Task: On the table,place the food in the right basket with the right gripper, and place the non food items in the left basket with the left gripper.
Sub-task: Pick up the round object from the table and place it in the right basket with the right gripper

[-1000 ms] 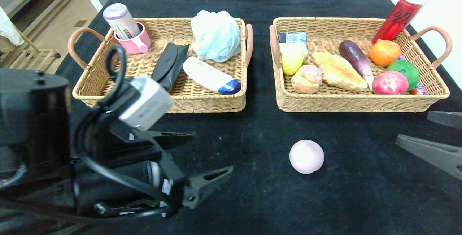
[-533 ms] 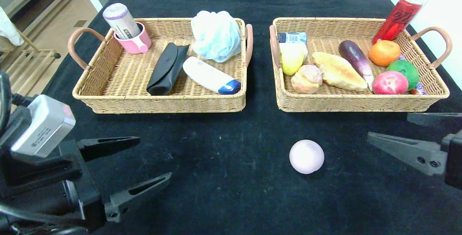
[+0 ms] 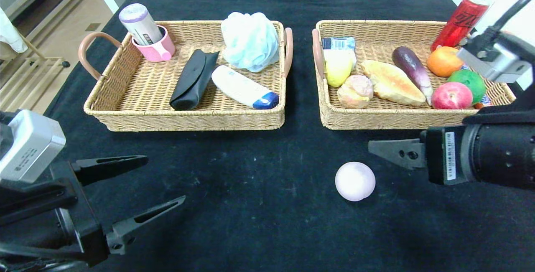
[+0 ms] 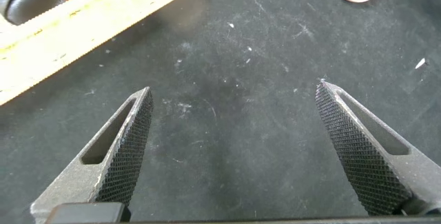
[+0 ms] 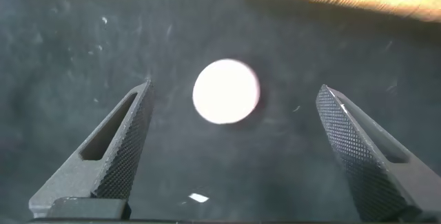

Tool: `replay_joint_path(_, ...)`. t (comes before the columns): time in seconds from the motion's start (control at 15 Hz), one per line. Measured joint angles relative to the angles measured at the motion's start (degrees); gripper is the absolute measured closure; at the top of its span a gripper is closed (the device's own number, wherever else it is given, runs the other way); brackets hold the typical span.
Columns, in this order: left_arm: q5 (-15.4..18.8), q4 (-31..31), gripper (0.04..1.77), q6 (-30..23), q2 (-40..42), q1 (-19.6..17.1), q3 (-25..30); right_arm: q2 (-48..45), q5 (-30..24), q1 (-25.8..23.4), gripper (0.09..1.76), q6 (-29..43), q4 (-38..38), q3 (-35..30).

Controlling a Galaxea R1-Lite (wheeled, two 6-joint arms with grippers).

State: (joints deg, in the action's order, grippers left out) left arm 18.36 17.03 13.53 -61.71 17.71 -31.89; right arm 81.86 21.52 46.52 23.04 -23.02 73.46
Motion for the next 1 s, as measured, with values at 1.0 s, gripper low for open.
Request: replay_joint_path(1.0, 0.0, -0.2, 0.10, 2.4, 4.1, 2.2, 1.5, 18.2, 9.5, 3.1, 0.14, 16.0, -19.5, 17.2)
